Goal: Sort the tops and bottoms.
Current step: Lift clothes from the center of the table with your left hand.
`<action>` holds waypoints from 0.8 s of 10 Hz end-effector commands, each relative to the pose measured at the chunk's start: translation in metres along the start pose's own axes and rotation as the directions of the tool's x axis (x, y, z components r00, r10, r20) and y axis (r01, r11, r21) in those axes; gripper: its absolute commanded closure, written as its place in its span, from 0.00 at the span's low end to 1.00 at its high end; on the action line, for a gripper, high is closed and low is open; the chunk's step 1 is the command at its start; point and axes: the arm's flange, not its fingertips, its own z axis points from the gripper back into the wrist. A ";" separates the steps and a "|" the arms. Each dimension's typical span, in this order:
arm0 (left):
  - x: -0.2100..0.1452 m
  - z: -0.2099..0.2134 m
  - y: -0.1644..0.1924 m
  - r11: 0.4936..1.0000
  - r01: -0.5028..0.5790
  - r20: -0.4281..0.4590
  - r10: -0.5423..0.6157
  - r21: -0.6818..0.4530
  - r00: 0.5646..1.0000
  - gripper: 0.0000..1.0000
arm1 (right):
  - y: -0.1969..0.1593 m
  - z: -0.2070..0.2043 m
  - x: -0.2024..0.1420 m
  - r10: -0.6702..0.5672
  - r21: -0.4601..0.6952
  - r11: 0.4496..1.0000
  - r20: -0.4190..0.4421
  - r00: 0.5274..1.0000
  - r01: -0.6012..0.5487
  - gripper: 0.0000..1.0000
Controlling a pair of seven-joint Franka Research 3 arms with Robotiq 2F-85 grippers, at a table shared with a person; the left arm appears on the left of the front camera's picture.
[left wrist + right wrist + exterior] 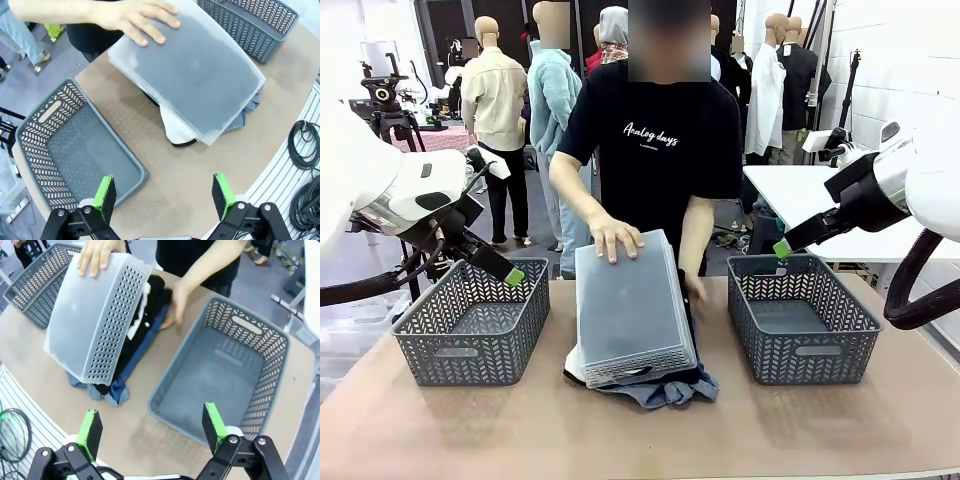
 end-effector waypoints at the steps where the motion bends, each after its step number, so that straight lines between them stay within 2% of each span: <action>1: -0.001 0.001 0.002 1.000 0.002 -0.003 -0.002 -0.003 1.000 0.00 | 0.001 -0.001 0.001 -0.008 0.015 1.000 0.008 1.000 0.008 0.00; 8: -0.001 0.001 0.002 1.000 0.002 -0.003 -0.002 -0.003 1.000 0.00 | 0.001 -0.001 0.001 -0.008 0.015 1.000 0.008 1.000 0.008 0.00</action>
